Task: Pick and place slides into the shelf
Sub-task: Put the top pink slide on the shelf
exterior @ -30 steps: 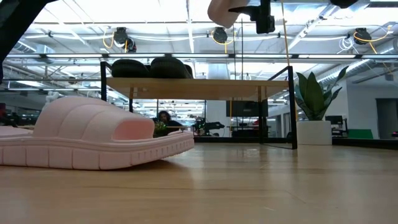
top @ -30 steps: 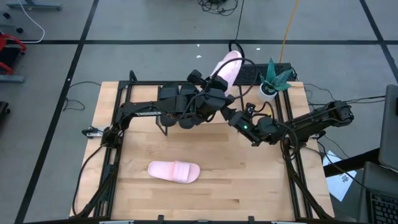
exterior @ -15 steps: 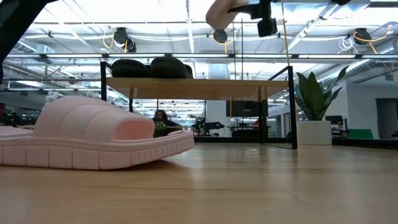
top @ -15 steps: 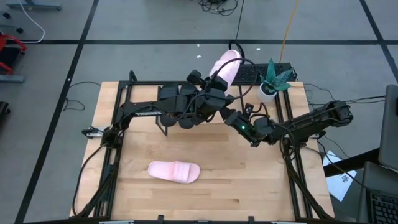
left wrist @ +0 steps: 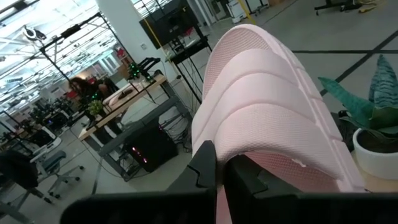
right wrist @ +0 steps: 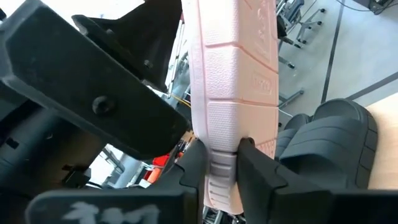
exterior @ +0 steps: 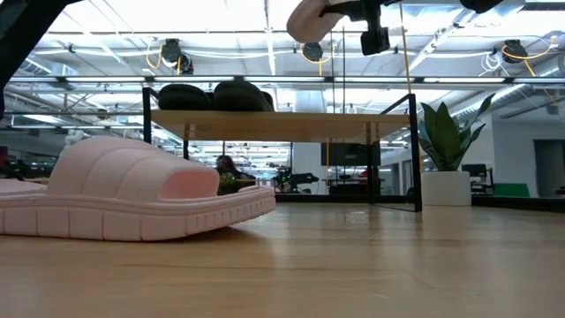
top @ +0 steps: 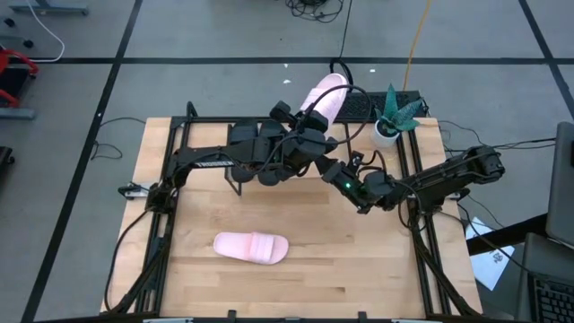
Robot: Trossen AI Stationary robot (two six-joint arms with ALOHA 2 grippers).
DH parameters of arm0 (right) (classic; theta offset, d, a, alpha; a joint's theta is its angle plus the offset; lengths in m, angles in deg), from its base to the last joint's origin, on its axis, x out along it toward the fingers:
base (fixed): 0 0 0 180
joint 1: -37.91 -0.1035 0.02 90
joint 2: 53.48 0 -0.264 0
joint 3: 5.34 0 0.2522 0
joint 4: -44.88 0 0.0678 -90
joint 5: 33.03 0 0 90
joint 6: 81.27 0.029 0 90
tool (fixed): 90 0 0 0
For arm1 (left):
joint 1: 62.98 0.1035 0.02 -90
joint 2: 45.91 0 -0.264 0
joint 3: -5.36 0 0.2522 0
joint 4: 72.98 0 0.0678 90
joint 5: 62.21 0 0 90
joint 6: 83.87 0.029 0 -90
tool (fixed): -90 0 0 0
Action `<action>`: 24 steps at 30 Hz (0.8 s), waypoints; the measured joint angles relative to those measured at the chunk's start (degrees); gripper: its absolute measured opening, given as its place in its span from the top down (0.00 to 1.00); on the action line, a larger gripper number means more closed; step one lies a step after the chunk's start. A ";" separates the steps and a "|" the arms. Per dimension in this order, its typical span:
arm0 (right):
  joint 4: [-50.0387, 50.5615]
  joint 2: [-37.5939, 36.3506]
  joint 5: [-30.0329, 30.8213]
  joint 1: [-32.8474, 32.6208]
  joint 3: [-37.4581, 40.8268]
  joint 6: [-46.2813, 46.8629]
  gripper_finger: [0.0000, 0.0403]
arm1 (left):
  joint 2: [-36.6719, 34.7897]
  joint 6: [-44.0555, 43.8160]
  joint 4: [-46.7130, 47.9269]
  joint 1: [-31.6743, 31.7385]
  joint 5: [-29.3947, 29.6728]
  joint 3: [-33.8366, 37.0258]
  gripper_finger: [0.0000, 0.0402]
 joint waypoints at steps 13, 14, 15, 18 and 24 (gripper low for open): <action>-0.51 -0.02 -2.27 0.00 0.02 0.29 0.91 | 0.00 0.43 0.00 -0.04 -0.23 0.00 0.98; -0.63 -0.02 -2.36 0.00 0.02 0.28 0.91 | 0.00 0.64 -0.10 -0.07 -0.23 0.00 0.98; -0.91 -0.02 -2.44 0.00 0.02 0.28 0.91 | 0.00 1.04 -0.26 -0.10 -0.22 0.00 0.98; -1.38 -0.02 -2.84 0.00 0.02 -0.19 0.91 | 0.00 3.17 -1.41 -0.11 -0.12 0.00 0.98; -2.11 -0.02 -4.15 0.00 0.02 -0.36 0.91 | 0.00 6.47 -1.71 -0.17 0.09 0.00 0.98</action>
